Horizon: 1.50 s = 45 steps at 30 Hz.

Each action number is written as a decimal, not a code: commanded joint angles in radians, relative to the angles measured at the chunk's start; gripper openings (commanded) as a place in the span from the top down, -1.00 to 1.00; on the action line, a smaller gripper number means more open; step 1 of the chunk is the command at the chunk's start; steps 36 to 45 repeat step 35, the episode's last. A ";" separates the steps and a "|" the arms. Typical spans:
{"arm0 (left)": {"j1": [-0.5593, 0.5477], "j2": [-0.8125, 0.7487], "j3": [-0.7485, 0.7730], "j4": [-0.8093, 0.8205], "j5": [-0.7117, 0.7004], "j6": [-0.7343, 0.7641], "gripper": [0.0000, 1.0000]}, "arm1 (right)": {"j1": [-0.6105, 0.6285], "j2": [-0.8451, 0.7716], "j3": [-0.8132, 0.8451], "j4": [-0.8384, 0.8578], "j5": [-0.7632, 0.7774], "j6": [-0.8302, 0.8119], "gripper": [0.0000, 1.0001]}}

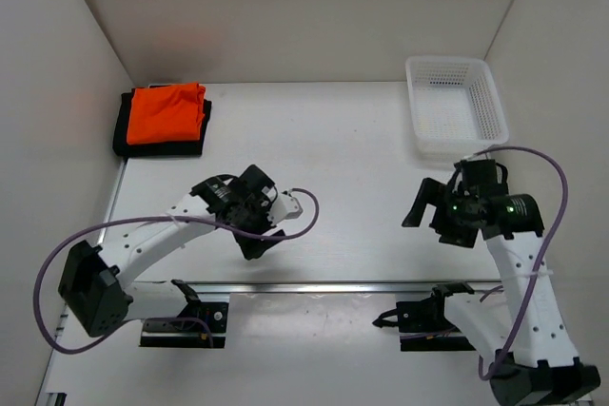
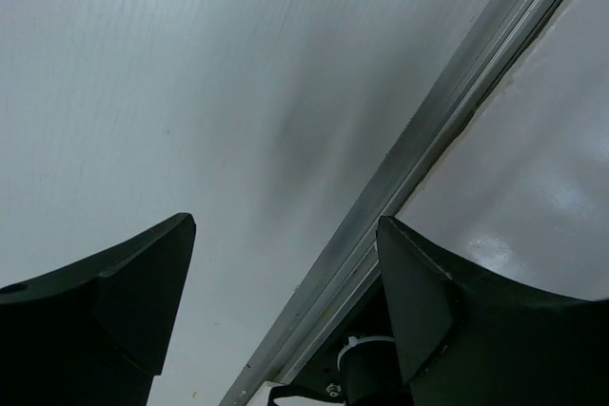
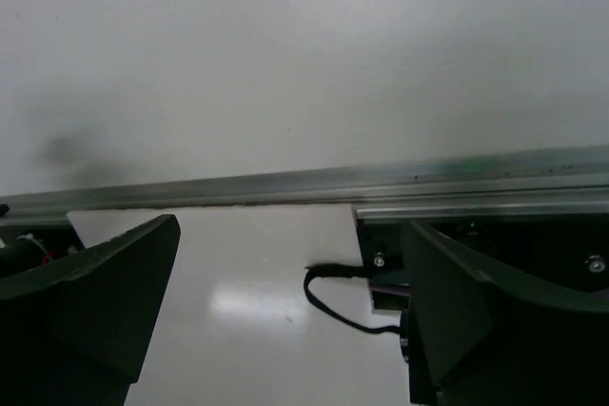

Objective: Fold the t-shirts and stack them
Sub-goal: Put the neatly folded tshirt into the corner of the board with the left arm

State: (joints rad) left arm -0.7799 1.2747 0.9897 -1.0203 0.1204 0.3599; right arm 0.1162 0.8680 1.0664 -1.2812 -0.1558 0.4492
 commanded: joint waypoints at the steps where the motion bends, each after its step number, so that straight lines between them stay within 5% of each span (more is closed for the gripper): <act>1: 0.059 -0.090 -0.036 -0.020 0.041 -0.002 -0.76 | -0.082 -0.067 -0.039 -0.059 -0.184 -0.055 -0.98; 11: 0.159 -0.224 -0.108 -0.040 0.079 -0.006 -0.80 | 0.099 -0.142 -0.161 -0.041 -0.234 0.126 -1.00; 21: 0.189 -0.252 -0.115 -0.044 0.094 0.005 -0.77 | -0.062 -0.237 -0.207 -0.052 -0.378 0.045 -0.98; 45: 0.208 -0.241 -0.109 -0.044 0.097 0.010 -0.78 | 0.059 -0.256 -0.252 0.045 -0.373 0.111 -0.98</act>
